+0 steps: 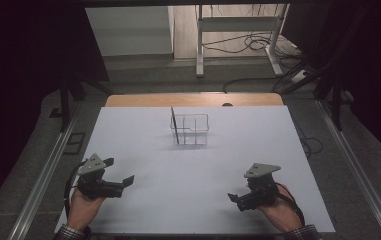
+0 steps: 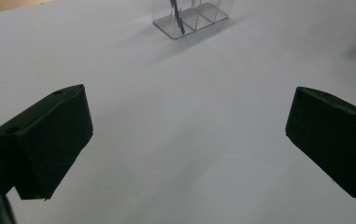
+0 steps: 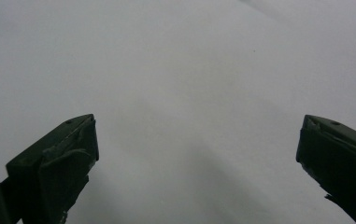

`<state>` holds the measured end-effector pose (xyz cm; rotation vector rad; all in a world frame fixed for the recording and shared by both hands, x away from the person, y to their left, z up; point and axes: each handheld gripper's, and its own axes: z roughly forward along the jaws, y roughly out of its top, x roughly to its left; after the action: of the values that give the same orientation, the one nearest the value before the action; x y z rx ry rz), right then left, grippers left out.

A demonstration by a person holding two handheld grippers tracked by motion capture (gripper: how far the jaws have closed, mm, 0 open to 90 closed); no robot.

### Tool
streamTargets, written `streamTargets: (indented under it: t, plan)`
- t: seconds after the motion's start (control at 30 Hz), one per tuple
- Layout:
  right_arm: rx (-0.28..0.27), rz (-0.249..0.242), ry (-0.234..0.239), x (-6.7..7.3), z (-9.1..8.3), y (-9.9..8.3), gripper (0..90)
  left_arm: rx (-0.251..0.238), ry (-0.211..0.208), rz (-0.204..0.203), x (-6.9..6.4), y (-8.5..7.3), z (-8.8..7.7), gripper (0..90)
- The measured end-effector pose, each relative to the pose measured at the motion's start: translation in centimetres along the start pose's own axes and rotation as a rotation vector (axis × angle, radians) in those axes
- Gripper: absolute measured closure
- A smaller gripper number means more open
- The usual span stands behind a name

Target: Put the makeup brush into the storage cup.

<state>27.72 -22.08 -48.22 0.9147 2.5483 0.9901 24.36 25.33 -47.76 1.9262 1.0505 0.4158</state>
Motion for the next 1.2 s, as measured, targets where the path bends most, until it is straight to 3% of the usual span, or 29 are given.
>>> streamTargets:
  t: [1.2]
  plan:
    - [-0.047,0.047,-0.03,-0.4,-1.9,-1.3,0.0,0.013,0.014,-0.008,-1.0,-2.4,-2.4,0.9]
